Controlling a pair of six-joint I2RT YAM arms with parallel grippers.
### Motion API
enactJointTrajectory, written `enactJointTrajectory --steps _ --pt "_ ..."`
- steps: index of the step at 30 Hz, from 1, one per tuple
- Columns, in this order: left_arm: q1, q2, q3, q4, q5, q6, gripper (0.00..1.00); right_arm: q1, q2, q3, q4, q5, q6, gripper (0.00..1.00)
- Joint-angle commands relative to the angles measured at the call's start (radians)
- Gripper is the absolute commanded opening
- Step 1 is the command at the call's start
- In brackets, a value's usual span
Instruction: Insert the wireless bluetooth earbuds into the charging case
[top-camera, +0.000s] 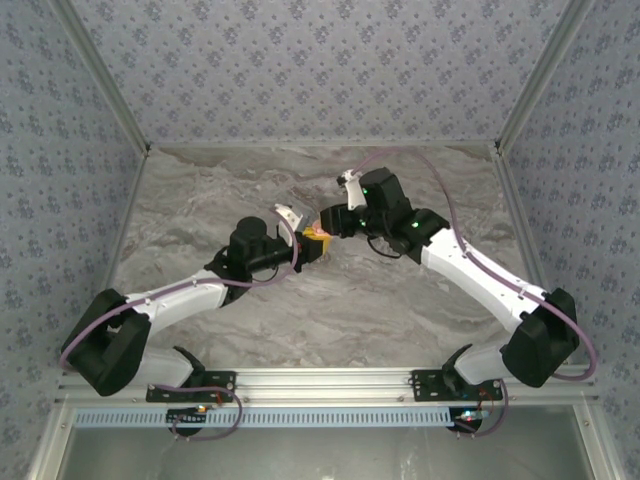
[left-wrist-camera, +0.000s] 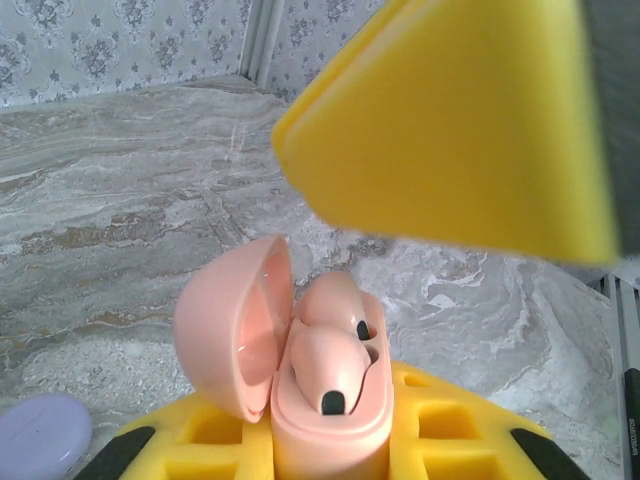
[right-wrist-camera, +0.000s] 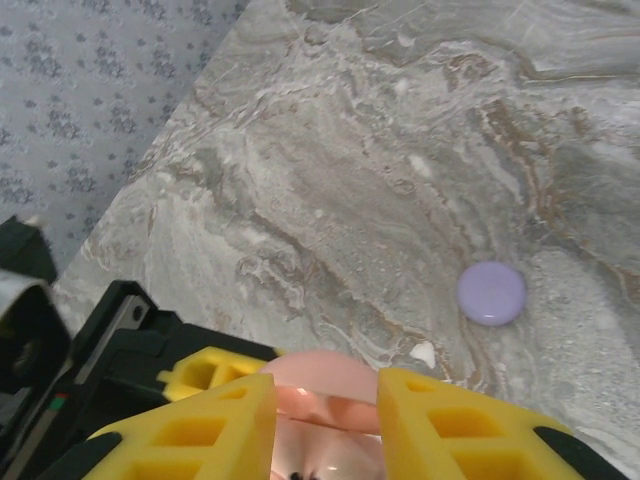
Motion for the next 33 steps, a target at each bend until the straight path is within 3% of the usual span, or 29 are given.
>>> enactJointTrajectory --steps 1,5,11,18,33 --pt "-0.007 -0.028 0.049 -0.002 0.033 0.008 0.00 -0.038 -0.047 -0.005 -0.017 -0.036 -0.008 0.34" --pt "-0.007 -0.035 0.050 0.009 0.065 0.012 0.00 -0.101 -0.071 -0.057 -0.018 -0.071 0.002 0.30" --pt "-0.008 -0.059 0.060 0.044 0.199 0.015 0.00 -0.188 -0.094 -0.114 -0.005 -0.183 0.001 0.25" --pt "-0.007 -0.076 0.078 0.072 0.325 0.011 0.00 -0.219 -0.099 -0.148 0.021 -0.298 -0.017 0.20" --pt "-0.007 -0.060 0.089 0.092 0.346 -0.006 0.00 -0.216 -0.095 -0.160 0.090 -0.470 -0.022 0.17"
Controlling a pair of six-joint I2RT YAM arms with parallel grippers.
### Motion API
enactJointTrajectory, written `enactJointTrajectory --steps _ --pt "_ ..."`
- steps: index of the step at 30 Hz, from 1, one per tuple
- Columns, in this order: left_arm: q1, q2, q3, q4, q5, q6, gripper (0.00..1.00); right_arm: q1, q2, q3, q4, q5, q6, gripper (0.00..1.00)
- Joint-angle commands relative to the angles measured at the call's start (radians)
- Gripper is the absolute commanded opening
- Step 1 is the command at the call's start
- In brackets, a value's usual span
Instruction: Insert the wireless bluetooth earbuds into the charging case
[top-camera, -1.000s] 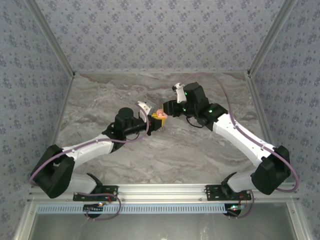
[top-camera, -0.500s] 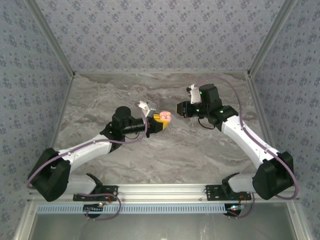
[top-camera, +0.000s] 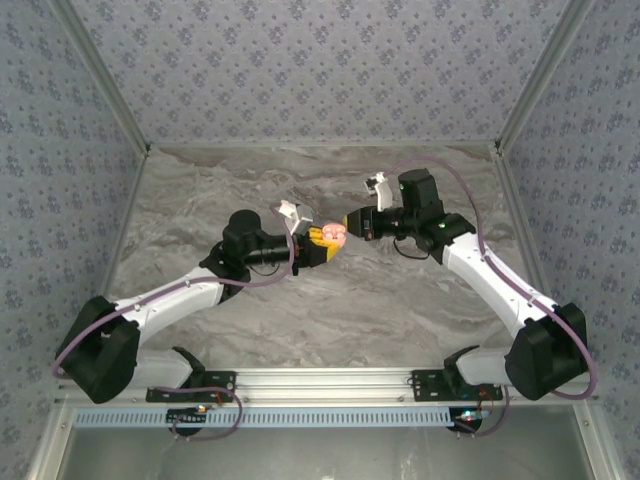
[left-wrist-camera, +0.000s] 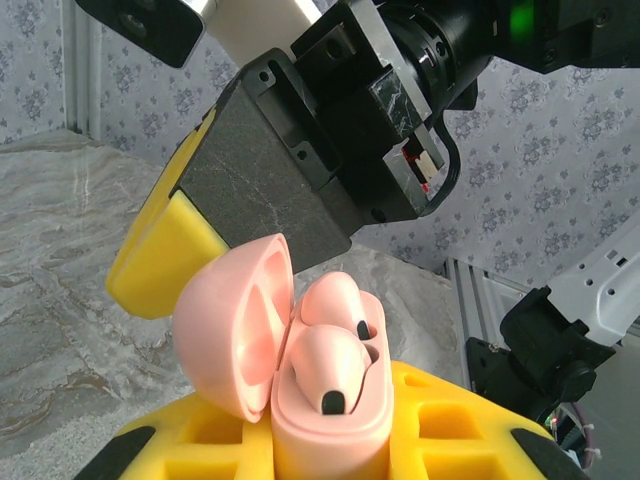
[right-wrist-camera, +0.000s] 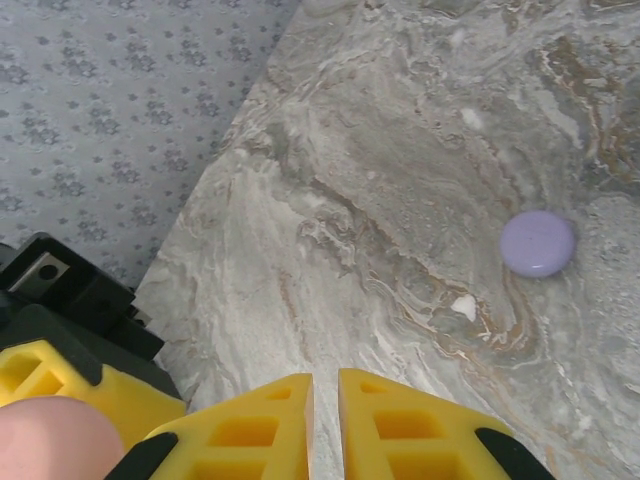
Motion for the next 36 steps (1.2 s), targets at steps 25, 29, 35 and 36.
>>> enactJointTrajectory --steps 25,29,35,36 --pt "-0.005 0.048 0.041 0.003 -0.010 -0.032 0.00 -0.001 -0.063 -0.016 0.084 -0.168 -0.005 0.17" --pt "-0.005 0.054 0.062 -0.083 -0.096 -0.037 0.00 -0.002 -0.071 -0.001 0.009 -0.043 -0.027 0.18" --pt "0.022 0.108 0.117 -0.232 -0.226 -0.126 0.00 -0.002 -0.099 0.008 -0.086 0.218 -0.038 0.19" --pt "0.031 0.120 0.129 -0.254 -0.236 -0.151 0.00 -0.003 -0.104 0.008 -0.103 0.257 -0.038 0.19"
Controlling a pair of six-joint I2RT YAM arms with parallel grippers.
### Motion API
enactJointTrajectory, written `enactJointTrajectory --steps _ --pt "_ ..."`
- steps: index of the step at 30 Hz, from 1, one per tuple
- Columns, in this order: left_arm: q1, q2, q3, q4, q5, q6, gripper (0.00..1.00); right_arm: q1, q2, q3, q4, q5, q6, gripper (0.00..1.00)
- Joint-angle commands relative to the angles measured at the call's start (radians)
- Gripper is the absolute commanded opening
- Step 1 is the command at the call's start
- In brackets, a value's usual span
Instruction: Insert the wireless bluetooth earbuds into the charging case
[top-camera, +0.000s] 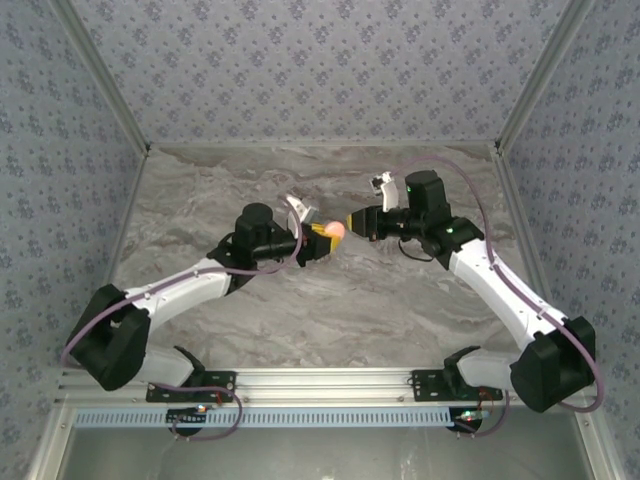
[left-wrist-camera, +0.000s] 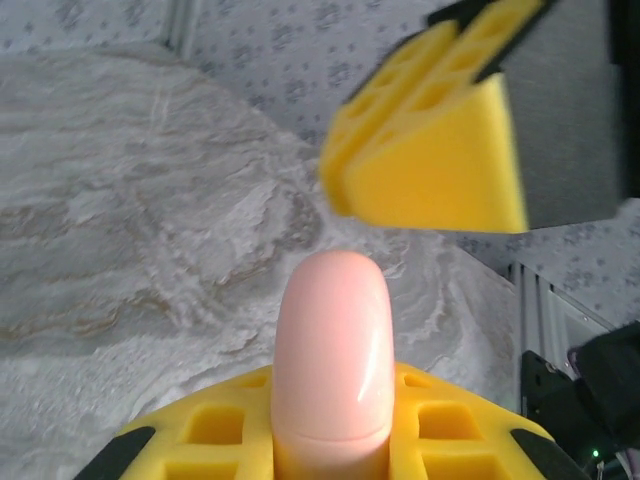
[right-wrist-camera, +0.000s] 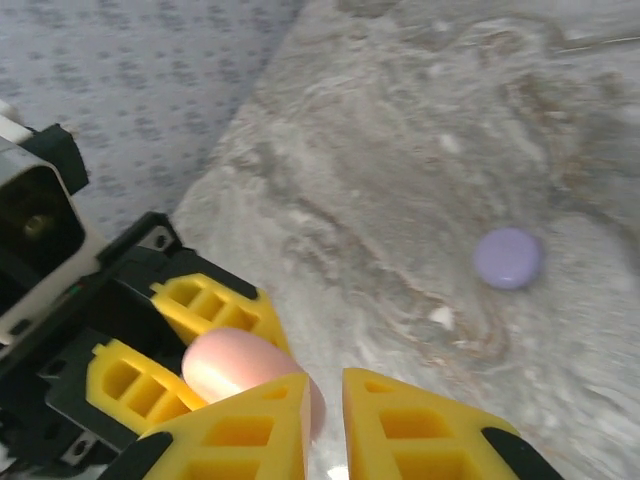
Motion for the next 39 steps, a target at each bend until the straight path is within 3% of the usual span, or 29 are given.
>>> enactJointTrajectory --steps 1,10,30,39 --pt "0.030 0.038 0.059 -0.114 -0.079 -0.094 0.00 0.002 -0.040 0.020 -0.085 0.188 -0.019 0.19" --pt "0.075 0.188 0.223 -0.473 -0.125 -0.150 0.00 -0.009 -0.044 0.006 -0.140 0.272 -0.021 0.20" --pt "0.078 0.459 0.351 -0.627 -0.031 -0.232 0.02 -0.022 -0.027 -0.011 -0.159 0.282 -0.023 0.20" --pt "0.065 0.514 0.383 -0.678 -0.051 -0.246 0.05 -0.024 -0.018 -0.020 -0.153 0.280 -0.023 0.20"
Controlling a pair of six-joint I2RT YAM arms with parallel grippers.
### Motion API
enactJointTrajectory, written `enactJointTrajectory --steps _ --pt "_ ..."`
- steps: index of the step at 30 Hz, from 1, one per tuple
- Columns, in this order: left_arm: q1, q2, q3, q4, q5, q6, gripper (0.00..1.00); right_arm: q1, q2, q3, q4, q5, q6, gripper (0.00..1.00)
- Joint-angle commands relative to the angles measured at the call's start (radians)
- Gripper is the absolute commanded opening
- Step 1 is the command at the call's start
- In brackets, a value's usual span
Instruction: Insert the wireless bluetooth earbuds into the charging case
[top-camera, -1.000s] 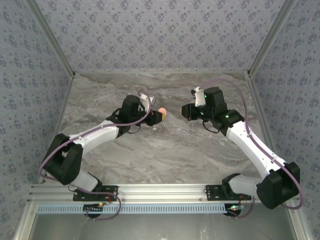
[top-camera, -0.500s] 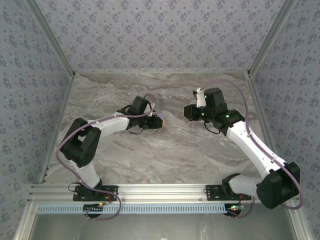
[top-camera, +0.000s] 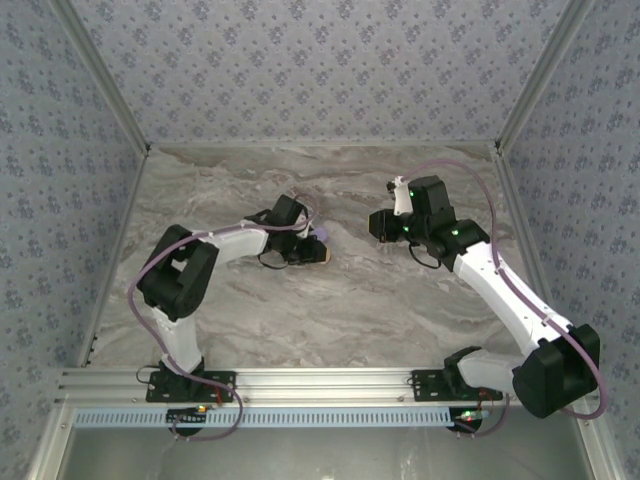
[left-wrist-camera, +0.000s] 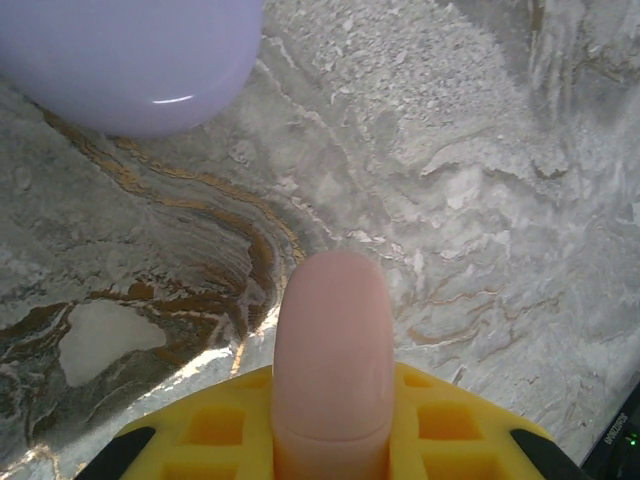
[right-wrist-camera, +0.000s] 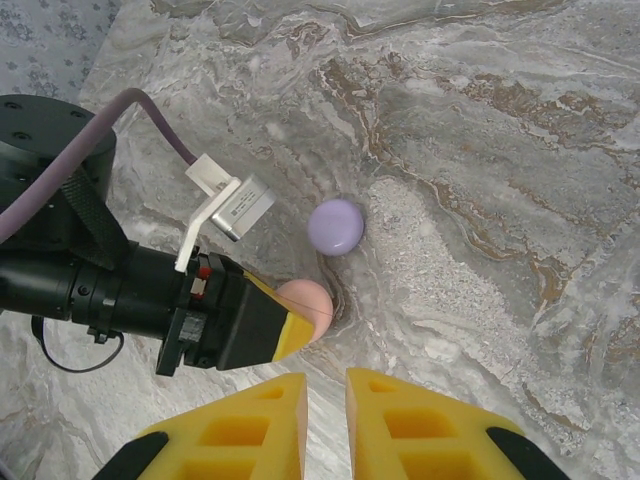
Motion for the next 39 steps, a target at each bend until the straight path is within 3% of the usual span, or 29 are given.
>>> enactJointTrajectory --steps 1,8,12,19,25,30,39 --pt "-0.014 0.022 0.040 -0.043 0.006 -0.016 0.05 -0.008 0.009 -0.017 -0.009 0.014 -0.016 0.20" --pt "-0.020 0.037 0.043 -0.069 -0.021 -0.020 0.13 -0.010 0.013 -0.020 -0.005 0.013 -0.017 0.20" --pt "-0.021 0.037 0.046 -0.096 -0.044 -0.012 0.23 -0.011 0.013 -0.023 -0.004 0.014 -0.017 0.20" --pt "-0.022 0.012 0.043 -0.145 -0.102 0.021 0.50 -0.014 0.014 -0.030 -0.004 0.016 -0.018 0.20" --pt "-0.022 -0.050 0.049 -0.216 -0.204 0.072 0.65 -0.019 0.014 -0.038 -0.005 0.026 -0.020 0.21" --pt "-0.018 -0.126 0.049 -0.282 -0.311 0.118 0.69 -0.024 0.014 -0.045 -0.014 0.074 -0.025 0.23" --pt "0.028 -0.276 0.002 -0.341 -0.469 0.171 0.69 -0.034 0.003 -0.081 -0.048 0.369 -0.008 0.24"
